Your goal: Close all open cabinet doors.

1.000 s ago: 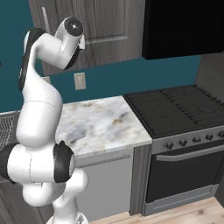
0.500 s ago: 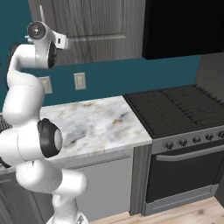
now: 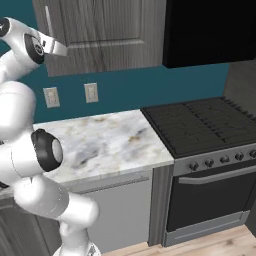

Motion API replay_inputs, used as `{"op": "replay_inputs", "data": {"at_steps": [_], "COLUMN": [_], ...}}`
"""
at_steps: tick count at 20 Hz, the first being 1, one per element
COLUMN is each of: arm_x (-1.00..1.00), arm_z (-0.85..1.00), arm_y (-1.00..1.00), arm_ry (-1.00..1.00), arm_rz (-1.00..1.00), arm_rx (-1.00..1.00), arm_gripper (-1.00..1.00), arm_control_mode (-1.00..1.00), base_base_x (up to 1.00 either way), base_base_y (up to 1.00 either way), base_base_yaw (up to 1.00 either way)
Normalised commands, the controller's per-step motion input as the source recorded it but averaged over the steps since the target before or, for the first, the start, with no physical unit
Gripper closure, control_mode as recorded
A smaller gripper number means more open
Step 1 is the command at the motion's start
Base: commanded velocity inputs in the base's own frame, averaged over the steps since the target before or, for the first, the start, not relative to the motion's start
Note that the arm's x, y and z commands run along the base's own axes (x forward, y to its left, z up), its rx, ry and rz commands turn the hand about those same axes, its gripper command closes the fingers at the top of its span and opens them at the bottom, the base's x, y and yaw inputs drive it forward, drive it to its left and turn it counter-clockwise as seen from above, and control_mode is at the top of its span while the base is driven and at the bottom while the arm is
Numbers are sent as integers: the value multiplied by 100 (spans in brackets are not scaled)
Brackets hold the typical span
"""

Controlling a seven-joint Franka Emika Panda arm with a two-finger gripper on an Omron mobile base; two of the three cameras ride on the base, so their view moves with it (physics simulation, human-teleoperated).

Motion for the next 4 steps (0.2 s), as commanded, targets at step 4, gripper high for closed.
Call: {"op": "replay_inputs", "data": {"at_steps": [4], "arm_x": [61], "arm_z": [-14], "arm_y": [33], "arm_ry": [0], "arm_rz": [-22], "arm_rx": [0], "arm_gripper": [-100], "arm_control_mode": [-100], "base_base_x": [0], "base_base_y": [0], "base_base_yaw": [0]}}
